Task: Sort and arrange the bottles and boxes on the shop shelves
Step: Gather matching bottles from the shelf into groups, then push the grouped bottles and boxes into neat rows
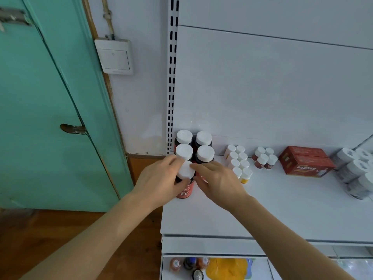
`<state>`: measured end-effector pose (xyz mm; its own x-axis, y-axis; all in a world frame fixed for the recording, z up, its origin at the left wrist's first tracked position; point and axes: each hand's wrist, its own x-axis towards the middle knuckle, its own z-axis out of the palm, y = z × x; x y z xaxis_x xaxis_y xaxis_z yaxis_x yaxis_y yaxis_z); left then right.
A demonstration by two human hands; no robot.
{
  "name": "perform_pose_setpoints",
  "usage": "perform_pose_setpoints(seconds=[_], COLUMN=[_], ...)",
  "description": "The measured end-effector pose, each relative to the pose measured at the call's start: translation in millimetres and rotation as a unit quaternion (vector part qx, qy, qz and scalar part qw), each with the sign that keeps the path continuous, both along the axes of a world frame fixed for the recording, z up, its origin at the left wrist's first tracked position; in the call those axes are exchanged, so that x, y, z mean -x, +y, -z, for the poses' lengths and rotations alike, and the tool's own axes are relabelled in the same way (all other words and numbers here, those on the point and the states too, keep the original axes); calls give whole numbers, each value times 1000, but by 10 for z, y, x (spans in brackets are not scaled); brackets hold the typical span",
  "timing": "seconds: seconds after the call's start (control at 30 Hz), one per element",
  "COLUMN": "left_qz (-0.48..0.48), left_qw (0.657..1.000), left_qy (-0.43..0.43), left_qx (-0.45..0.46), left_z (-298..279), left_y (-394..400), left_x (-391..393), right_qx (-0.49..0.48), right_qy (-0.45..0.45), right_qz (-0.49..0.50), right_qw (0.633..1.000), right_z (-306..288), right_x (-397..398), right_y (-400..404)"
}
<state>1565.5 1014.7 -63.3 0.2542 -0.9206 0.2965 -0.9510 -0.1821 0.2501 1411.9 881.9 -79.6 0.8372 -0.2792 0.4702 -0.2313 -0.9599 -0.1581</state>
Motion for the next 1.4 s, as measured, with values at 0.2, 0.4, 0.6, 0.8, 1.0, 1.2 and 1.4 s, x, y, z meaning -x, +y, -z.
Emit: perform_pose_setpoints(seconds=[0.2,0.4,0.6,0.8,1.0,1.2,1.4], left_qz=[22,75,16,-61,-62,-44,-49], left_qw=[994,996,997,987,986,988,991], left_qy=[-65,-21,-2,7,14,24,31], left_qx=[87,48,-75,-148,-152,-149,-122], left_z=[-224,-194,58,389,519,567,511], left_y=[-256,-823,-1331,-1563,-1602,-1614,-1619], left_x=[224,756,1131,1191,1206,1197,1187], right_qx=[28,-6,-68,-76,-68,-105,-73], right_qy=[-29,55,188,214,186,171,121], right_qz=[66,153,175,104,56,55,59], right_qw=[997,987,964,968,979,978,988], right_z=[-75,-66,45,230,331,380,300], right_x=[319,776,1047,1088,1042,1065,1094], right_y=[-237,-676,-1170,-1413,-1453,-1453,-1496])
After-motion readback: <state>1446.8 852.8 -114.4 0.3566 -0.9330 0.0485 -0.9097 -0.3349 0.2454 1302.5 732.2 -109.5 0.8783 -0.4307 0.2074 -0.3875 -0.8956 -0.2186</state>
